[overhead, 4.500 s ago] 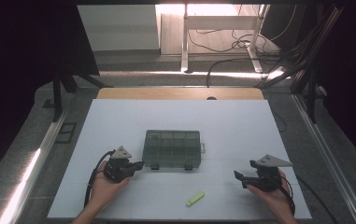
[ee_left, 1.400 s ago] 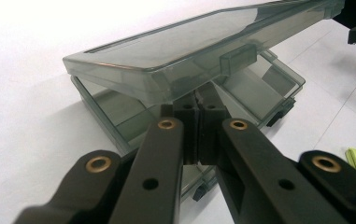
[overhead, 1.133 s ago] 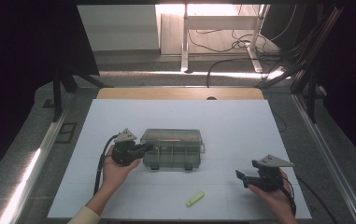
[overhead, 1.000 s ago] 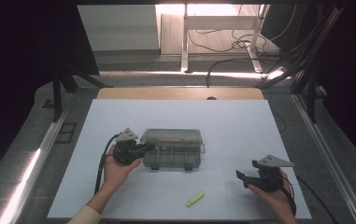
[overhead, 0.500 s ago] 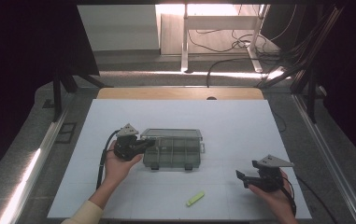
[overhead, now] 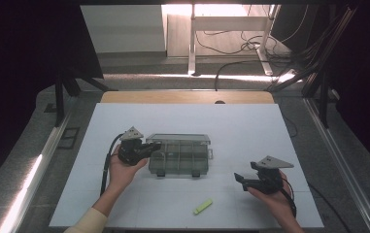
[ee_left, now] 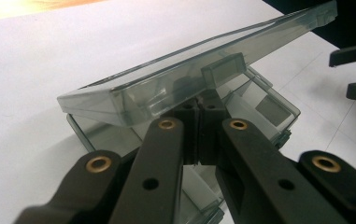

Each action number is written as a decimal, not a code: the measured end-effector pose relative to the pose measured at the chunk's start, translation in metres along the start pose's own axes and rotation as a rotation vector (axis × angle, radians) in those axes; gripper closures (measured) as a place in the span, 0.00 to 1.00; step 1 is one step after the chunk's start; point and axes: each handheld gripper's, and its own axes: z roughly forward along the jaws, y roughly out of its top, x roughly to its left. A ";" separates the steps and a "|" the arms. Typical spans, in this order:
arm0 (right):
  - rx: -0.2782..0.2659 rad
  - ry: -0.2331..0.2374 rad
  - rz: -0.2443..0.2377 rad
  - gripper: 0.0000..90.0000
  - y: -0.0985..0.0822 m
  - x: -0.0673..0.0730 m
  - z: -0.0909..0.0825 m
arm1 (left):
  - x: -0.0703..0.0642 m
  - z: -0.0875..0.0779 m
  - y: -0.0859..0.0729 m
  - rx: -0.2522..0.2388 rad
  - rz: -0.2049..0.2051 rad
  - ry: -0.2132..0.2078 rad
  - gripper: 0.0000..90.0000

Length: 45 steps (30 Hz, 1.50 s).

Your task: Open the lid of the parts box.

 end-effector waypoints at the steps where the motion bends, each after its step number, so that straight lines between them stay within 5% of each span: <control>1: 0.001 0.004 -0.009 0.23 0.004 0.002 0.003 | 0.000 0.000 0.000 -0.001 -0.001 0.000 0.99; 29: -0.050 0.065 -0.066 0.26 0.069 0.018 0.049 | -0.001 0.003 -0.002 0.016 0.011 -0.003 1.00; 45: -0.041 0.093 -0.095 0.28 0.087 0.022 0.074 | -0.001 0.004 -0.002 0.015 0.012 -0.004 1.00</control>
